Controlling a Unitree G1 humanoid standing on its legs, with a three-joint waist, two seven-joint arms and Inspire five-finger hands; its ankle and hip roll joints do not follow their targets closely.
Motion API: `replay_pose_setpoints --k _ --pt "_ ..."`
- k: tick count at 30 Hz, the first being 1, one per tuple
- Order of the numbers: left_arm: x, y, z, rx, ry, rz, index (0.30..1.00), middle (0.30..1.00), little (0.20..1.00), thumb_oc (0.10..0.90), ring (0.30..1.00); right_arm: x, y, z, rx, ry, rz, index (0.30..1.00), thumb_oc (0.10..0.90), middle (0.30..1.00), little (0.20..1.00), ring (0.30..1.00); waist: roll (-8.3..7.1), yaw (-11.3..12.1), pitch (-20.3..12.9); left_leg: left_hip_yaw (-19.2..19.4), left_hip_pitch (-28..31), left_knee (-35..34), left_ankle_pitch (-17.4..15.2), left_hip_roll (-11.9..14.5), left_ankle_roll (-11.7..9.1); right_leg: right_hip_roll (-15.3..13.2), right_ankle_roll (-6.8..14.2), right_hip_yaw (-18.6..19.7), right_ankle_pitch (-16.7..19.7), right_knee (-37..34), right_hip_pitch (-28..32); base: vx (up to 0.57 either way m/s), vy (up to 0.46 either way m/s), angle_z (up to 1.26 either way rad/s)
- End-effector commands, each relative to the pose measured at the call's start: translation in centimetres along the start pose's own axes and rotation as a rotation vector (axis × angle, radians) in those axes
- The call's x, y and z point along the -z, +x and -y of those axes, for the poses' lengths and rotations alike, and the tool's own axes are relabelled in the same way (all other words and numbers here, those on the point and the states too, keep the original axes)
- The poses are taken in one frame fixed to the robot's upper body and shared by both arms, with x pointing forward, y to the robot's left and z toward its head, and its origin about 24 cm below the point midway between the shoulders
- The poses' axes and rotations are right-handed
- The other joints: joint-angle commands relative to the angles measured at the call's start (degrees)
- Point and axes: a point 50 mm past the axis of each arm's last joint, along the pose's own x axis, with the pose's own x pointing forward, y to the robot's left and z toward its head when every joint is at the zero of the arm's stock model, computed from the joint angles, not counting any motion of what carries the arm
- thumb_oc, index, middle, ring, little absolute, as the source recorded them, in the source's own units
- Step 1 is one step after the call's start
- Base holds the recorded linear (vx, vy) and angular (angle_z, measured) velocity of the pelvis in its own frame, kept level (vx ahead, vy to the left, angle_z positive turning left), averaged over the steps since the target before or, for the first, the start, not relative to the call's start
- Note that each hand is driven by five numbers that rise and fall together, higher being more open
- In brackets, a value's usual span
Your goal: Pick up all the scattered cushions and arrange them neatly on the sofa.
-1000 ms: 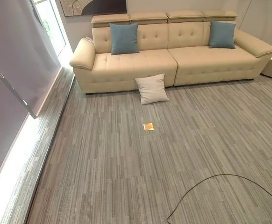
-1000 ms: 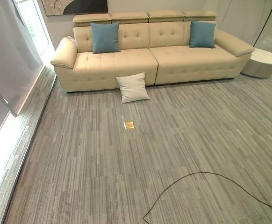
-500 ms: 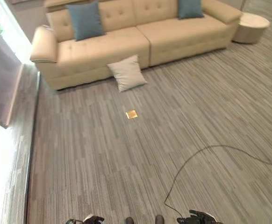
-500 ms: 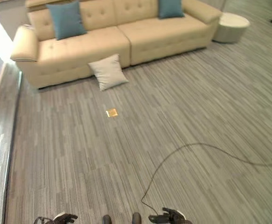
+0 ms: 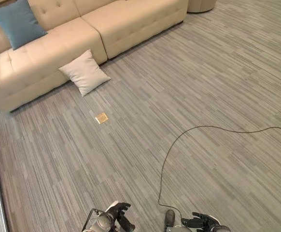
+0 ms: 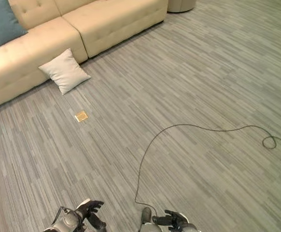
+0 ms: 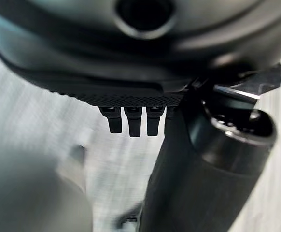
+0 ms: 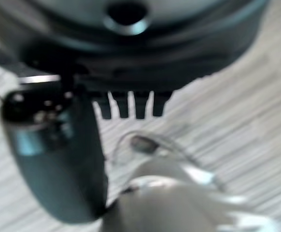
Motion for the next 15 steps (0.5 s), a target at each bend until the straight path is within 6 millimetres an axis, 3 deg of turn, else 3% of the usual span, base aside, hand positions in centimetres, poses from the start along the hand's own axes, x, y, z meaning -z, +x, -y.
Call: replay_pose_setpoints --k 1,2,4,5,7,9,11,13,14,15 --pt "1.6 -0.3 -0.4 -0.028 -0.014 -0.043 0.9 0.9 0.9 0.8 0.9 2.2 -0.8 3.2 0.081 0.011 -0.073 0.9 0.8 0.9 0.9 0.9 0.34 3.7 1.0 0.6 -4.6 -5.1 -2.8 -4.7 3.9 1.4 5.6 2.9 -6.9 0.7 4.4 0.28 -0.082 -0.43" --pt "1.6 -0.3 -0.4 -0.028 -0.014 -0.043 0.9 0.9 0.9 0.8 0.9 2.2 -0.8 3.2 0.081 0.011 -0.073 0.9 0.8 0.9 0.9 0.9 0.19 3.7 0.8 0.8 -4.6 -5.6 -2.5 -4.8 4.0 1.3 5.6 2.9 -6.8 0.7 4.2 0.31 -0.03 -0.42" --pt "2.5 -0.6 -0.4 -0.04 -0.033 -0.073 0.9 0.9 0.9 0.8 0.9 1.1 -0.7 3.1 0.083 0.033 -0.022 0.9 0.8 0.9 0.9 0.9 0.12 5.6 0.1 2.6 -5.4 -14.3 0.9 -4.5 3.7 2.4 6.1 3.0 -8.0 0.2 6.4 0.46 -0.004 -0.26" --pt "3.9 -1.0 -0.4 -0.053 -0.061 -0.116 0.9 0.9 0.9 0.8 0.9 -0.4 -0.5 2.7 0.075 0.014 0.033 0.9 0.8 0.9 0.9 0.9 0.55 7.4 -0.6 4.6 -7.6 -24.5 5.3 -4.1 2.9 4.3 6.6 3.0 -9.0 0.2 8.3 0.65 0.046 -0.14" --pt "6.2 -1.7 -0.4 -0.08 -0.207 -0.189 0.9 0.9 0.9 0.8 0.9 -1.2 -0.3 2.3 0.067 0.01 0.062 0.9 0.8 0.9 0.9 0.9 -0.54 8.8 -1.0 7.4 -8.6 -33.2 6.4 -4.2 2.9 4.6 7.5 3.5 -10.7 0.4 11.0 0.72 0.125 -0.16" --pt "9.0 -2.9 -0.4 -0.119 -0.362 -0.279 0.9 0.9 0.9 0.8 0.9 -0.9 -0.2 1.8 0.049 0.023 0.046 0.9 0.8 0.9 0.9 0.9 -0.86 10.2 -2.4 12.3 -8.3 -34.1 7.0 -3.7 4.3 5.7 8.3 4.0 -11.5 1.3 13.0 0.69 0.201 -0.22" --pt "10.8 -3.8 -0.7 -0.138 -0.365 -0.34 0.9 0.9 0.9 0.8 0.9 0.1 -0.1 0.7 0.008 -0.004 0.004 0.9 0.8 0.9 0.9 0.9 -2.21 12.7 -3.3 9.5 -7.2 -32.1 10.7 -5.5 5.2 4.8 9.0 4.9 -11.0 3.4 14.7 0.57 0.186 -0.47" --pt "11.8 -4.4 -1.2 -0.142 -0.338 -0.382 0.9 0.9 0.9 0.8 0.9 1.3 -0.1 -0.4 -0.024 -0.015 -0.031 0.9 0.8 0.9 0.9 0.9 -4.9 14.0 -4.2 9.0 -6.4 -29.0 8.9 -7.6 7.2 2.0 11.8 3.8 -5.7 8.6 14.6 0.45 0.154 -0.72" --pt "11.8 -4.4 -1.3 -0.142 -0.338 -0.382 0.9 0.9 0.9 0.8 0.9 1.3 -0.1 -0.5 -0.024 -0.014 -0.031 0.9 0.8 0.9 0.9 0.9 -4.96 14.0 -4.3 9.0 -6.4 -28.9 8.8 -7.6 7.2 1.9 11.8 3.8 -5.7 8.6 14.5 0.52 0.272 -0.18" --pt "12.1 -4.6 -1.5 -0.133 -0.26 -0.403 0.9 0.9 0.9 0.8 0.9 2.0 -0.2 -0.8 -0.042 -0.018 -0.049 0.9 0.8 0.9 0.9 0.9 -6.69 13.9 -4.6 9.3 -4.3 -26.9 5.6 -9.6 9.2 -2.0 17.1 3.2 5.1 18.8 12.3 0.48 0.306 0.24"
